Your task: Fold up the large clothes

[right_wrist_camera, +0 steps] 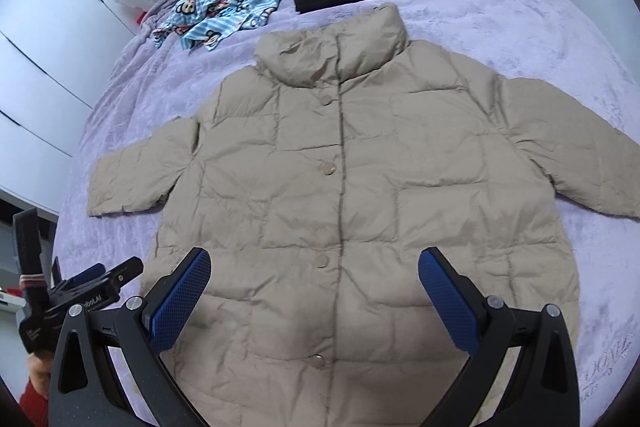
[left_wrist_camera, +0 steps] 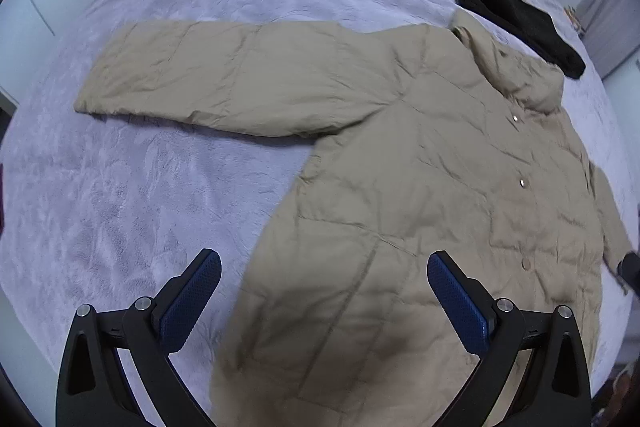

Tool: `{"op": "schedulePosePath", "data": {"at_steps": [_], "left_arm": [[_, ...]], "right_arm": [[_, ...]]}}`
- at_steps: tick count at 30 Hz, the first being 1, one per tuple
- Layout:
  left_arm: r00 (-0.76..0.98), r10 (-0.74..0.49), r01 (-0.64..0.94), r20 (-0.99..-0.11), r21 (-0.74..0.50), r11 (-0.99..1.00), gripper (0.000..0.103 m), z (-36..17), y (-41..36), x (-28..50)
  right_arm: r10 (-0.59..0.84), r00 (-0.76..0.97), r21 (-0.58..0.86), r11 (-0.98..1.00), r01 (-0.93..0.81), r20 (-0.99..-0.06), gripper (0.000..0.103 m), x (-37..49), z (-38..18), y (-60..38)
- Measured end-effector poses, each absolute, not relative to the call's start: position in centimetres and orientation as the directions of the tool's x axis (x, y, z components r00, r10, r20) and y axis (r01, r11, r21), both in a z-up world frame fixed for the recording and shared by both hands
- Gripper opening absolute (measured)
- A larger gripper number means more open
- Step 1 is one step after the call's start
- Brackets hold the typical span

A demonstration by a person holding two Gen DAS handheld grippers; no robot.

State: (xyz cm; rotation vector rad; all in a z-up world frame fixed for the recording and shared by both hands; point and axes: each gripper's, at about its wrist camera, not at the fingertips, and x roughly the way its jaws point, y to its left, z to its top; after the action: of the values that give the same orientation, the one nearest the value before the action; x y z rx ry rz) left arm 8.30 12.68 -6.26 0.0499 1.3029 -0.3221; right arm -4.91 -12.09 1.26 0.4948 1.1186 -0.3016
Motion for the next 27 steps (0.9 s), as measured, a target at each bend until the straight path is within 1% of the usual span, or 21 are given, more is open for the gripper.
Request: {"op": "schedulePosePath", "data": {"at_steps": [2, 5, 9, 11, 15, 18, 19, 20, 21, 22, 23, 24, 25, 26, 27], "left_arm": [[0.245, -0.256, 0.192, -0.935, -0.212, 0.958, 0.103, -7.5, 16.0, 11.1], [0.278, -0.298, 0.085, -0.913, -0.285, 0.955, 0.103, -9.5, 21.0, 15.7], [0.321, -0.305, 0.0, -0.896, -0.322, 0.947, 0.103, -12.4, 25.8, 21.4], [0.327, -0.311, -0.023, -0.893, -0.336, 0.942, 0.103, -13.8, 27.2, 23.8], [0.328, -0.364, -0.097, -0.872, -0.414, 0.905, 0.103, -16.4, 29.2, 28.2], [0.369, -0.362, -0.131, -0.856, -0.434, 0.891, 0.102, -16.6, 29.4, 29.9], [0.392, -0.356, -0.131, -0.848, -0.435, 0.891, 0.1, -16.4, 29.1, 30.3], [0.421, -0.351, -0.126, -0.836, -0.437, 0.891, 0.085, -16.0, 29.0, 30.6], [0.435, -0.349, -0.115, -0.83, -0.436, 0.893, 0.076, -15.8, 28.7, 30.9], [0.437, -0.356, -0.094, -0.826, -0.436, 0.895, 0.052, -15.7, 28.5, 31.3], [0.433, -0.394, -0.06, -0.811, -0.462, 0.885, 0.018, -15.6, 28.6, 31.7], [0.419, -0.475, -0.017, -0.774, -0.53, 0.848, 0.006, -15.5, 28.8, 32.0], [0.421, -0.506, -0.013, -0.753, -0.562, 0.827, 0.006, -15.2, 29.0, 32.2], [0.431, -0.507, 0.001, -0.746, -0.561, 0.828, 0.006, -14.4, 29.0, 32.2], [0.442, -0.508, 0.027, -0.739, -0.555, 0.831, 0.006, -13.5, 28.9, 32.2]], "right_arm": [[0.082, 0.378, 0.26, 0.855, 0.448, -0.922, 0.103, -3.4, -0.1, -10.2], [0.084, 0.346, 0.248, 0.852, 0.462, -0.934, 0.103, -1.6, -2.1, -7.4], [0.125, 0.329, 0.281, 0.829, 0.483, -0.936, 0.103, 0.2, -5.2, -4.4], [0.124, 0.321, 0.277, 0.828, 0.488, -0.939, 0.103, 1.1, -6.4, -3.2], [0.129, 0.33, 0.285, 0.826, 0.486, -0.935, 0.103, 3.2, -7.8, -1.5], [0.133, 0.349, 0.3, 0.823, 0.483, -0.927, 0.103, 5.1, -8.4, -0.9], [0.136, 0.362, 0.31, 0.82, 0.481, -0.922, 0.103, 5.8, -8.4, -0.8], [0.139, 0.375, 0.32, 0.817, 0.48, -0.917, 0.103, 6.6, -8.5, -0.8], [0.14, 0.389, 0.329, 0.814, 0.479, -0.911, 0.103, 7.3, -8.5, -0.8], [0.141, 0.406, 0.341, 0.81, 0.478, -0.903, 0.103, 8.2, -8.4, -0.9], [0.141, 0.424, 0.353, 0.806, 0.476, -0.895, 0.103, 8.9, -8.3, -0.9], [0.141, 0.446, 0.367, 0.8, 0.474, -0.884, 0.103, 9.8, -8.2, -1.0], [0.141, 0.465, 0.38, 0.795, 0.473, -0.874, 0.103, 10.5, -8.1, -1.1], [0.14, 0.479, 0.391, 0.788, 0.475, -0.866, 0.103, 11.1, -8.0, -1.2], [0.142, 0.492, 0.405, 0.777, 0.482, -0.859, 0.1, 11.8, -8.2, -1.2]]}}
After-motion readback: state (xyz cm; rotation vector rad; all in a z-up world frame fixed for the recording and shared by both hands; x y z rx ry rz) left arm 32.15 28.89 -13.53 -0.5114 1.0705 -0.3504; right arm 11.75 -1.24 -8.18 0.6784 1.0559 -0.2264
